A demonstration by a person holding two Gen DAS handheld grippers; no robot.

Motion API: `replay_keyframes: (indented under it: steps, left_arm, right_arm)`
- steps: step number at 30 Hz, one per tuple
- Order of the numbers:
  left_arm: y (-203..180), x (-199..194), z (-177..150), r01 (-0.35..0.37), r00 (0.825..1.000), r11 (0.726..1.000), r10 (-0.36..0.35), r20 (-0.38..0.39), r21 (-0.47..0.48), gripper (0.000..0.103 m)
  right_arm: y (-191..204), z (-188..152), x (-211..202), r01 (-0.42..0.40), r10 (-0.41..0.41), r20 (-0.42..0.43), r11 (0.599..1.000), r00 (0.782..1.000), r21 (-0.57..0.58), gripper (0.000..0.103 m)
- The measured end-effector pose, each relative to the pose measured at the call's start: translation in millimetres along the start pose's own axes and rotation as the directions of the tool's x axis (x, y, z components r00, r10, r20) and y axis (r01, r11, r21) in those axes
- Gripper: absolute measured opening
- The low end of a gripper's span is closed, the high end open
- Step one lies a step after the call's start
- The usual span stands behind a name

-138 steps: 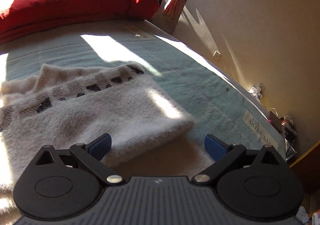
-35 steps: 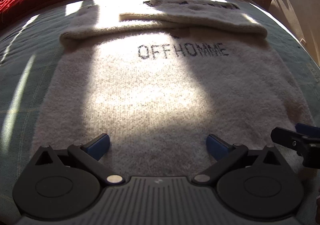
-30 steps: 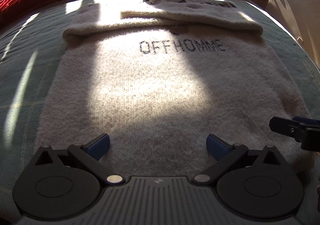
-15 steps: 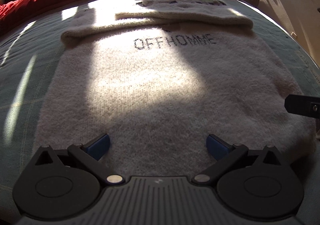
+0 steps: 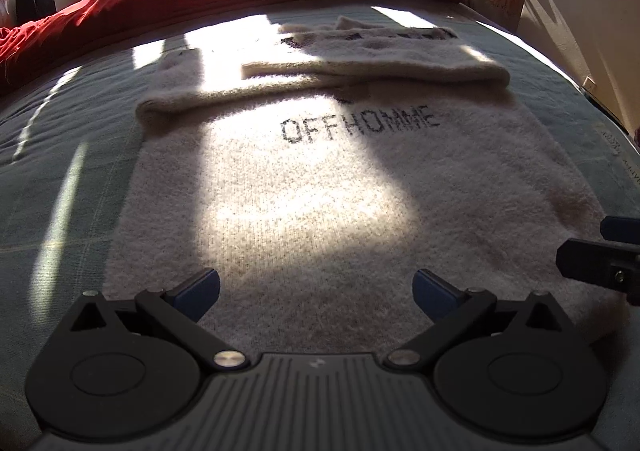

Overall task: Fold clothes
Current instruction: 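Raise both open tools above the sweater, viewing it whole, then roll the left tool and lower it beside the sweater's side edge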

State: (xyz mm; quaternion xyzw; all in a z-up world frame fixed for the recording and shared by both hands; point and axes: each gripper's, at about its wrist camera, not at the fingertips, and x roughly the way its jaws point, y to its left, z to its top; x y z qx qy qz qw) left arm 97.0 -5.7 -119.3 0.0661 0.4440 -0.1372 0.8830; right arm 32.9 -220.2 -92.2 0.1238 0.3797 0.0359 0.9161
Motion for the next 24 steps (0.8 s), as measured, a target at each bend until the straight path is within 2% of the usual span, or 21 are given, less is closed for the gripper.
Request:
replay_keyframes:
  steps: [3, 10, 13, 15, 17, 19, 21, 23, 24]
  left_arm:
    - [2, -1, -11, 0.001, 1.000, 1.000, -0.001, -0.017, 0.003, 0.102]
    - [10, -5, -33, 0.007, 0.998, 1.000, -0.006, -0.063, 0.003, 0.102]
    - [18, -12, -34, 0.008, 0.997, 1.000, -0.007, -0.082, 0.007, 0.102]
    - [21, -20, -29, -0.009, 0.998, 1.000, 0.010, -0.062, 0.022, 0.102]
    - [20, -29, -21, -0.022, 1.000, 0.998, 0.023, -0.014, 0.060, 0.102]
    - [15, -33, -12, -0.021, 1.000, 0.994, 0.019, 0.019, 0.110, 0.102]
    - [8, -33, -7, 0.002, 1.000, 0.990, -0.005, 0.017, 0.141, 0.102]
    - [0, -31, -3, 0.033, 0.999, 0.986, -0.034, 0.004, 0.162, 0.102]
    - [-3, -29, -3, 0.053, 0.999, 0.985, -0.052, -0.008, 0.165, 0.102]
  right_arm:
    - [-6, -3, 10, -0.024, 0.024, -0.016, 1.000, 1.000, 0.007, 0.103]
    - [-48, -18, 21, 0.044, -0.033, -0.099, 0.993, 0.995, 0.111, 0.103]
    - [-66, -14, 15, 0.042, -0.025, -0.108, 0.987, 0.994, 0.156, 0.103]
    - [-73, -6, 10, 0.038, -0.022, -0.102, 0.987, 0.995, 0.155, 0.103]
    - [-69, 10, 3, 0.040, -0.034, -0.076, 0.996, 0.997, 0.082, 0.103]
    - [-61, 28, -1, 0.002, -0.003, -0.069, 1.000, 0.998, -0.008, 0.103]
    - [-48, 45, 3, -0.096, 0.080, -0.138, 0.989, 0.987, -0.114, 0.103]
    - [-35, 52, 11, -0.223, 0.185, -0.217, 0.961, 0.958, -0.163, 0.103]
    - [-30, 53, 16, -0.289, 0.241, -0.261, 0.944, 0.935, -0.163, 0.103]
